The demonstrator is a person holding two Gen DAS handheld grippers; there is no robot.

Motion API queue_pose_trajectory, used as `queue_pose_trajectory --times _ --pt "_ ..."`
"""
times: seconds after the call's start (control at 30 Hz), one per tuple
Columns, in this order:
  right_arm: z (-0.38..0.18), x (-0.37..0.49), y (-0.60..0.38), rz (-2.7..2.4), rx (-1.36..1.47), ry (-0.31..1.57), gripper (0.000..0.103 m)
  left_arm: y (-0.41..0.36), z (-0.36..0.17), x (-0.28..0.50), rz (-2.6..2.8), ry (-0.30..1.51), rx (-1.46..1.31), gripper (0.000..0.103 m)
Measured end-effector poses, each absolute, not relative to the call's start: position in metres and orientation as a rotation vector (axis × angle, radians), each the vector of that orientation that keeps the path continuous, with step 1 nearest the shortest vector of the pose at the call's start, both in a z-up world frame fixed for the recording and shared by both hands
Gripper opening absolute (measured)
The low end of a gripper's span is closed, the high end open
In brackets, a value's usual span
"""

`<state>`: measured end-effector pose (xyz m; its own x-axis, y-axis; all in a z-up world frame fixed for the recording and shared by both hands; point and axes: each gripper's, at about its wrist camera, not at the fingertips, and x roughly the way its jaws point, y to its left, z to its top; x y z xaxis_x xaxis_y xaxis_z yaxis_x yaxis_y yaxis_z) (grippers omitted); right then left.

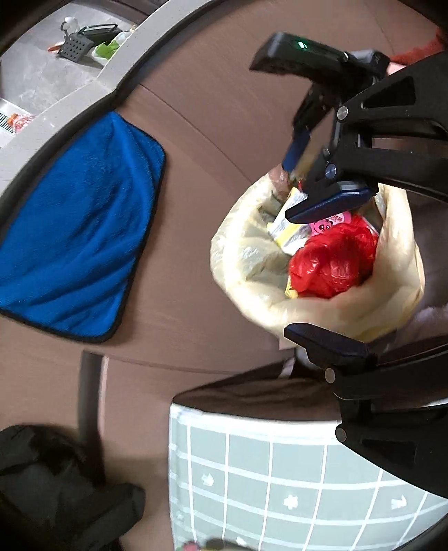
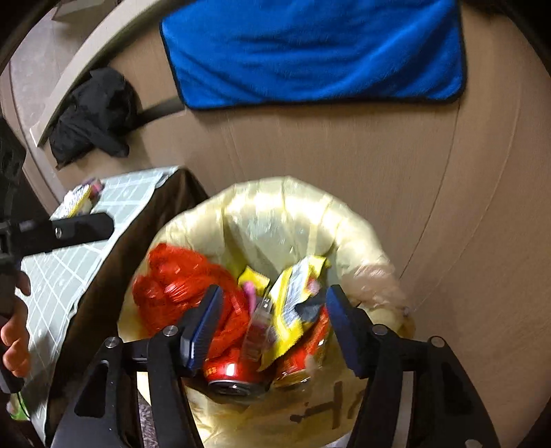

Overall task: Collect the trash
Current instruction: 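Open the left tool over the bin while the right tool opens too, then move both open tools back toward the remaining items on the table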

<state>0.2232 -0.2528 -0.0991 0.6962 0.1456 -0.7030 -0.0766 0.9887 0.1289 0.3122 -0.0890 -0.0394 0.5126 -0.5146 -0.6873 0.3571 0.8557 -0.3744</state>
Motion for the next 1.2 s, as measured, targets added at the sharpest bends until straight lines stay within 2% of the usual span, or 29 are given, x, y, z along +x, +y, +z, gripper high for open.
queue_pose_trajectory --times 0.23,0.37,0.6,0.77,0.87,1.03,1.2 --pt "-0.062 0.208 -0.239 0.16 0.101 0.695 0.06 -0.026 -0.028 0.304 -0.373 0.788 -0.219 0.061" --pt "-0.031 0.202 -0.207 0.267 0.131 0.601 0.06 0.048 -0.022 0.3 -0.255 0.739 -0.28 0.061" --pt "-0.001 0.234 -0.113 0.423 0.035 0.582 0.06 0.181 -0.019 0.332 -0.107 0.687 -0.388 0.061" --pt "-0.005 0.263 -0.058 0.48 -0.032 0.635 0.06 0.244 -0.032 0.391 -0.018 0.72 -0.418 0.061" --pt "-0.007 0.276 -0.033 0.516 -0.071 0.647 0.06 0.257 -0.037 0.426 -0.006 0.734 -0.391 0.061" --pt "-0.021 0.293 -0.016 0.516 -0.134 0.696 0.059 0.271 -0.054 0.499 0.028 0.817 -0.342 0.061" --pt "-0.035 0.313 -0.022 0.504 -0.123 0.752 0.06 0.294 -0.095 0.535 0.019 0.981 -0.448 0.06"
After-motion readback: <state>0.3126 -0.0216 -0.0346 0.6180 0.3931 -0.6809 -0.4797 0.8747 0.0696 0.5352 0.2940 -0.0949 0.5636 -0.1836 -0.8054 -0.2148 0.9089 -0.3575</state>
